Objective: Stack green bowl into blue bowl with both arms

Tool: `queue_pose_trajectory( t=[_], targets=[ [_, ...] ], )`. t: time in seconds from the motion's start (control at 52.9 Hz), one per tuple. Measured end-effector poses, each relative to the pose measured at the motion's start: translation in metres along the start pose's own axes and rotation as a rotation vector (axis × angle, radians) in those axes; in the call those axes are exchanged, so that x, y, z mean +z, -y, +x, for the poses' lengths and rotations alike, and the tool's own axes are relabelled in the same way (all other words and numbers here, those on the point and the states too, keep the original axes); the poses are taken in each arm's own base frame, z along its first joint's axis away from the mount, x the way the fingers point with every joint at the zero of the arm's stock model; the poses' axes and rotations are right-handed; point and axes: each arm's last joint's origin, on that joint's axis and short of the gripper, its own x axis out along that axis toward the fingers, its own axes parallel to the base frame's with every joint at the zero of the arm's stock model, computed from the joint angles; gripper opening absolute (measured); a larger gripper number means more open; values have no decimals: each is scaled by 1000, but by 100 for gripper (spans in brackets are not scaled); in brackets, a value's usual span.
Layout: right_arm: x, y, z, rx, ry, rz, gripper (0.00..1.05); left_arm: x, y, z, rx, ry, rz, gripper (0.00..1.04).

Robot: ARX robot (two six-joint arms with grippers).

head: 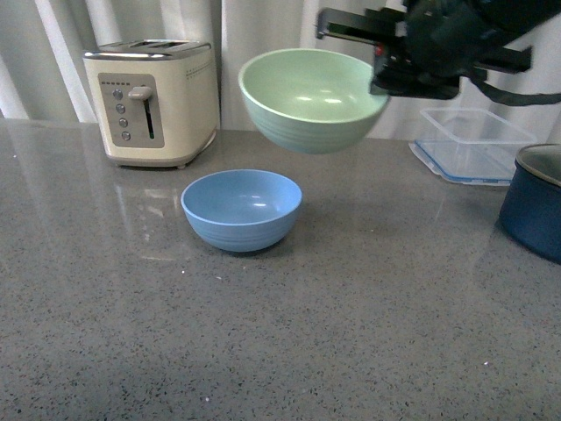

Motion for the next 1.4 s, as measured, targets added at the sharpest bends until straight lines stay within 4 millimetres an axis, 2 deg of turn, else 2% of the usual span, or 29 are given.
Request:
queue_pose_trajectory(
  t=[0.113,0.246,0.472,0.699,0.812,0.869,1.077,1.209,1.247,1.303,1.398],
  targets=[
    [-1,-29,12,53,-11,-38,1,0,0,0,0,0,0,98],
    [-12,-44,32,62,-55,-66,1,0,0,0,0,0,0,98],
    [-28,-47,60,40,-121,-80,1,0,0,0,0,0,0,98],
    [-33,-44,68,22,-141,-82,1,0,0,0,0,0,0,98],
    [-30,-42,68,19,-131,-75,20,0,0,0,0,0,0,98],
    [-27,-37,65,23,-118,-66,33,0,0,0,0,0,0,98],
    [-22,-18,42,28,-89,-30,61,0,0,0,0,0,0,98],
    [-21,19,1,69,-10,41,91,0,0,0,0,0,0,98],
    [-23,31,-10,76,19,59,97,0,0,0,0,0,0,98],
    [-28,43,-23,64,46,77,95,0,0,0,0,0,0,98],
    [-44,59,-35,-170,331,-19,78,0,0,0,-1,0,0,98]
  ],
)
